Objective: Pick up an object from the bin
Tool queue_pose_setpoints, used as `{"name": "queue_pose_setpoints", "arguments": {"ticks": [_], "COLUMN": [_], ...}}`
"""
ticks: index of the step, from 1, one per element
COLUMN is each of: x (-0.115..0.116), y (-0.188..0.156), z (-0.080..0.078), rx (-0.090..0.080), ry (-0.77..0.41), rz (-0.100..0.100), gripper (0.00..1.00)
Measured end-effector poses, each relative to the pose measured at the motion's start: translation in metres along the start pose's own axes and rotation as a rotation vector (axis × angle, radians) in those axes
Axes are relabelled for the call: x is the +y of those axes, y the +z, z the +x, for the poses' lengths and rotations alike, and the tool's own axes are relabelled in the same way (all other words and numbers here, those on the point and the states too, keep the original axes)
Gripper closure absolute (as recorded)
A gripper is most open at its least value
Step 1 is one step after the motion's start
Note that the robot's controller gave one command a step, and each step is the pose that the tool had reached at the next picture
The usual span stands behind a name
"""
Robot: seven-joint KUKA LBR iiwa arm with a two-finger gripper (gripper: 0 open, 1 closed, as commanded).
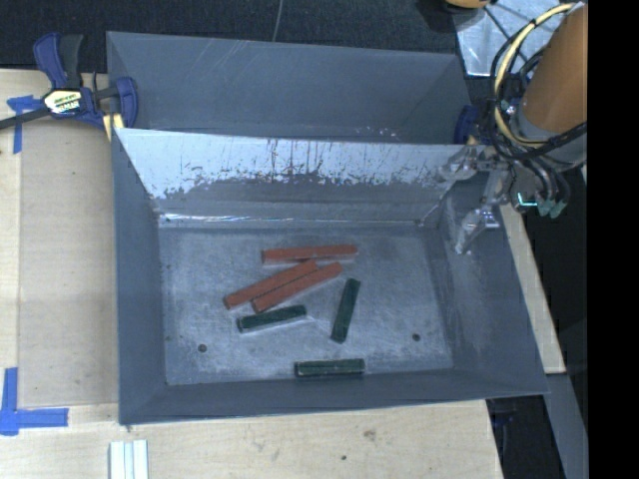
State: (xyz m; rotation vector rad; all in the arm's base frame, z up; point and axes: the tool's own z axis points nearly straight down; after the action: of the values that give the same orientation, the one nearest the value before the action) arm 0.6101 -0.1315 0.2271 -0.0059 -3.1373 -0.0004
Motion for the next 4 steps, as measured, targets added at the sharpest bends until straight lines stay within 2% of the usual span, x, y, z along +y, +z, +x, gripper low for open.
{"name": "queue_pose_setpoints", "arguments": {"ticks": [1,2,3,4], "x": [0.001,0.027,0.063,0.071], "y": [-0.005,0.032,0.07,0.127], "z": [-0.001,0.004,0.0,-0.012], "rx": [-0.008,-0.015,-0.005,-0.012], "ry": [-0.002,0.052,-0.031,-0.055], "rz": [0.001,0.003,0.0,0.001], "gripper": [0.0,0.0,0.0,0.0]}}
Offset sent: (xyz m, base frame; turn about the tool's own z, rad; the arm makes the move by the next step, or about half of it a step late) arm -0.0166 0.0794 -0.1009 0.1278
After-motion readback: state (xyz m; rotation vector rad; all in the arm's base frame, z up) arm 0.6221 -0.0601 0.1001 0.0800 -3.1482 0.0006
